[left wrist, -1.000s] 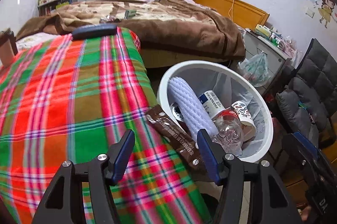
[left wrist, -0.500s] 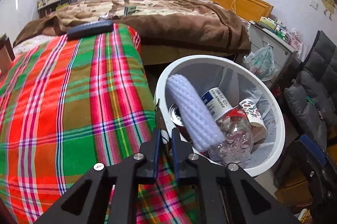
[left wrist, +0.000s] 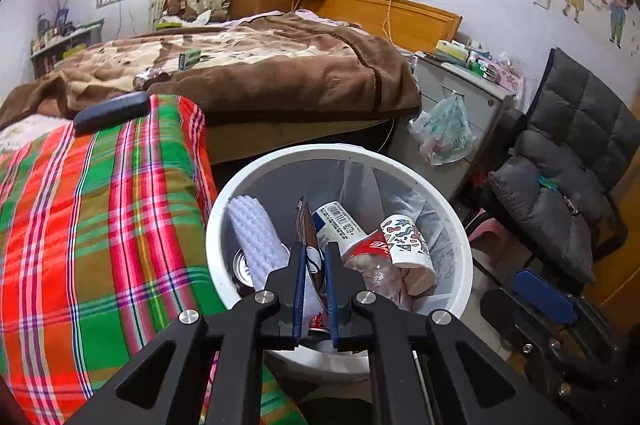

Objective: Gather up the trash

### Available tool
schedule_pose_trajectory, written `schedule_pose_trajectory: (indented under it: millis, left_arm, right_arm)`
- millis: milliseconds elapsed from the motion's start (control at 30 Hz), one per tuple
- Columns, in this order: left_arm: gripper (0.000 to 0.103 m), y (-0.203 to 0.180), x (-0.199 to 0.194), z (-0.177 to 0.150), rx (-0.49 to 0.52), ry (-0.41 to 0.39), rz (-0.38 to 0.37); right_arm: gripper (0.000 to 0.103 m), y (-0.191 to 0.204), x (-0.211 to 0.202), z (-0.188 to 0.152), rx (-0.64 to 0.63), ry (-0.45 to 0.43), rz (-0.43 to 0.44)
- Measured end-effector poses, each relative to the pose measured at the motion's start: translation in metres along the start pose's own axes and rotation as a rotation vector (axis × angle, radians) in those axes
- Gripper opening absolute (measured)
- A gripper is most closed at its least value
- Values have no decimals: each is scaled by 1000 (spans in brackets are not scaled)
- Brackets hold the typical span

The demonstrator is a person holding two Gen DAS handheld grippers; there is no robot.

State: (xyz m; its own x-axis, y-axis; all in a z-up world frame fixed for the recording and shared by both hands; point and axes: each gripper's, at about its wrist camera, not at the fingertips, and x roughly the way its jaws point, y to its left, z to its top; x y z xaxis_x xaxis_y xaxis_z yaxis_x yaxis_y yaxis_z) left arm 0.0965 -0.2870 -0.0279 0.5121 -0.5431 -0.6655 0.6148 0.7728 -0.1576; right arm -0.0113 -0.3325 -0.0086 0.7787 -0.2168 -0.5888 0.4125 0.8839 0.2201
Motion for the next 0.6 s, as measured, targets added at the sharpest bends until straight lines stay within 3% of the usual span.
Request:
schedule_pose_trajectory:
  millis: [67, 133, 167, 200, 400, 600]
  left_arm:
    - [13, 0, 1, 0, 0, 0, 20]
    - [31, 1, 0, -1, 8, -2, 27]
    - [48, 3, 0, -2, 3, -3, 25]
    - [56, 5, -3, -2, -5, -6, 24]
    - [56, 12, -22, -7, -11, -36, 64]
    - [56, 18, -48, -22, -11, -61, 169]
  right_arm:
    - [54, 0, 1, 0, -2, -1, -2]
    - [54, 1, 1, 0, -6, -2, -10]
    - [54, 1, 2, 0, -5, -2, -10]
    - [54, 1, 2, 0, -5, -1, -10]
    - [54, 4, 1, -1, -19, -4, -13]
    - [54, 13, -1, -5, -45, -6, -9]
